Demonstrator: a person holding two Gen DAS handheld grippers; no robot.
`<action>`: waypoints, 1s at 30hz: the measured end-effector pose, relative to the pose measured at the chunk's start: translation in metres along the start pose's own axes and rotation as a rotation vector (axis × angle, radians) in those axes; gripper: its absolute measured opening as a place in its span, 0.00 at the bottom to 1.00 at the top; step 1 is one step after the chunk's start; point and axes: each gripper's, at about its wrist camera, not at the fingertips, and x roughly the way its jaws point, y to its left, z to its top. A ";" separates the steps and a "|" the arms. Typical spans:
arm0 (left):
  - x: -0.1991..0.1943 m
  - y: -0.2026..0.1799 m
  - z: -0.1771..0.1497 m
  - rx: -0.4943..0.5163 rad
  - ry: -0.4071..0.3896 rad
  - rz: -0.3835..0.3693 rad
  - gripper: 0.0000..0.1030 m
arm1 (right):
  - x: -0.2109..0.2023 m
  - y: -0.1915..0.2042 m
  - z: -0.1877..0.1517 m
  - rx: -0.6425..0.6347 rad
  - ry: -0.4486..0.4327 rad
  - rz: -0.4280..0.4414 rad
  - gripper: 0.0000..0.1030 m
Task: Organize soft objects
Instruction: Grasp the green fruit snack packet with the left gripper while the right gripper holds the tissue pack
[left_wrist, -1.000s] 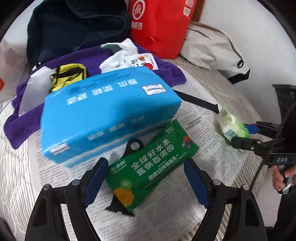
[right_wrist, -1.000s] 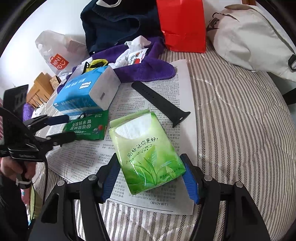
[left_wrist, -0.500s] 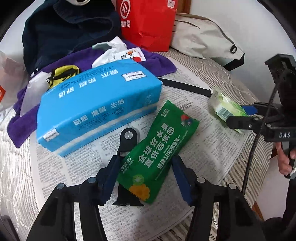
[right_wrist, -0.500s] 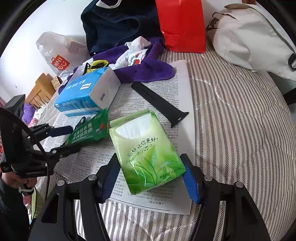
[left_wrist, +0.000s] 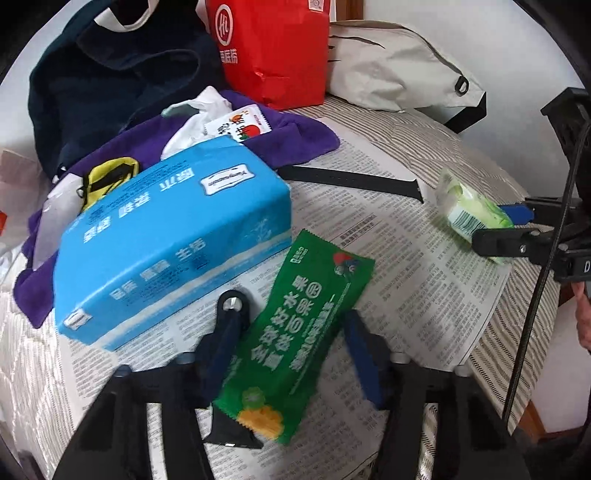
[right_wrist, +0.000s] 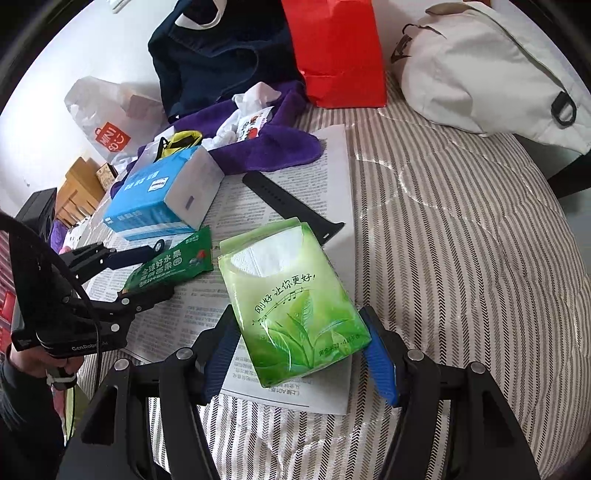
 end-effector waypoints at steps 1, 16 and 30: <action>-0.002 0.000 -0.002 0.000 -0.003 0.010 0.44 | 0.000 0.000 0.000 0.000 0.000 0.000 0.62; -0.020 0.062 -0.046 -0.239 -0.007 -0.020 0.40 | 0.005 0.016 0.001 -0.036 0.009 0.017 0.62; -0.014 0.051 -0.045 -0.195 -0.024 0.018 0.27 | 0.007 0.024 0.000 -0.051 0.027 0.003 0.62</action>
